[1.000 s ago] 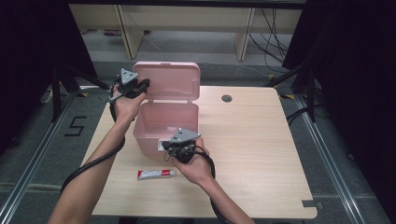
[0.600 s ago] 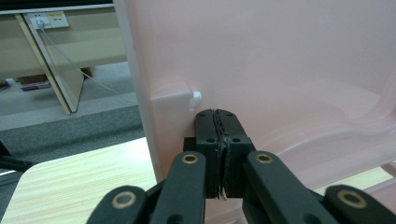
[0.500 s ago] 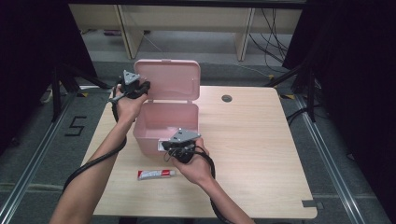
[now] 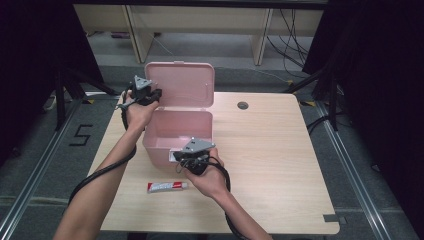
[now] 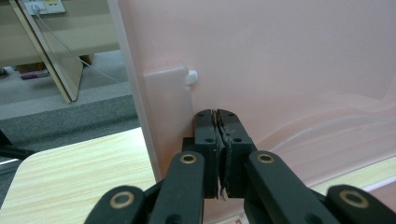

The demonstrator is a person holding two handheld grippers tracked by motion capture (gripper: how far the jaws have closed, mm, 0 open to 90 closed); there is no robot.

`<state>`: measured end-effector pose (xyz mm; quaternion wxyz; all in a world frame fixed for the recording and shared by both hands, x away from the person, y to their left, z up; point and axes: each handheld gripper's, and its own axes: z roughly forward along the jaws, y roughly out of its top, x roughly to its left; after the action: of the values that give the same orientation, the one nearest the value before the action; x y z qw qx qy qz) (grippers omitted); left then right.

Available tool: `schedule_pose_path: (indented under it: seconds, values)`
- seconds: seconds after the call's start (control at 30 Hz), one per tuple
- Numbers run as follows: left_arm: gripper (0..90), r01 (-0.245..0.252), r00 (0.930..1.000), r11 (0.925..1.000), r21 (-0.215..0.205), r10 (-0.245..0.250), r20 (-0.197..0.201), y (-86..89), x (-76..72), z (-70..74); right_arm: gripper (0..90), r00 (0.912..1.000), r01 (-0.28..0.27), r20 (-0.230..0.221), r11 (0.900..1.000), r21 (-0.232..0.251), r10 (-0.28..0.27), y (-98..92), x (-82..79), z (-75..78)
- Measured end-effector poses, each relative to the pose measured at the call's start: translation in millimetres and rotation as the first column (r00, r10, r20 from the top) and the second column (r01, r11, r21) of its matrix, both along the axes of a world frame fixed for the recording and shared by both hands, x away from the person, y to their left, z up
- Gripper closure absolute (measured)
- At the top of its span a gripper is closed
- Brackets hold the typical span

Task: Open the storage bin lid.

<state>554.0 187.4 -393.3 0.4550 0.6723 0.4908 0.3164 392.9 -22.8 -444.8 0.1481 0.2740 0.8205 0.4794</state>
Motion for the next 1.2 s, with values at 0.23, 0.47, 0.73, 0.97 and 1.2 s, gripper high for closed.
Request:
schedule_pose_path:
  seconds: [0.23, 0.47, 0.73, 0.97, 1.2]
  values:
    - [86.6, 0.003, 0.9999, 1.0, 0.006, -0.003, -0.011, 0.1, 2.9, -2.0, 90.0, 1.0, -0.002, 0.002, 1.0, 0.0, 0.002, -0.2, 0.1, -0.1]
    - [85.9, 0.004, 0.9996, 0.9999, 0.012, -0.004, -0.026, -0.3, 4.3, -3.9, 90.0, 1.0, -0.001, 0.004, 1.0, 0.001, 0.001, -0.3, -0.1, -0.4]
    - [84.3, 0.017, 0.9986, 0.9996, 0.02, -0.016, -0.05, -0.5, 5.1, -7.6, 90.0, 1.0, 0.004, -0.001, 1.0, 0.004, -0.004, -0.2, -0.6, -0.5]
    - [79.7, 0.032, 0.9986, 0.9994, 0.009, -0.032, -0.043, 0.7, -1.6, -6.8, 90.0, 1.0, -0.005, 0.006, 1.0, 0.009, 0.005, -0.1, 0.3, -1.2]
    - [69.2, 0.077, 0.997, 0.997, -0.001, -0.077, 0.001, 2.3, -19.8, 5.9, 90.0, 0.9999, -0.007, 0.008, 1.0, 0.003, 0.007, -0.3, 1.0, -1.0]
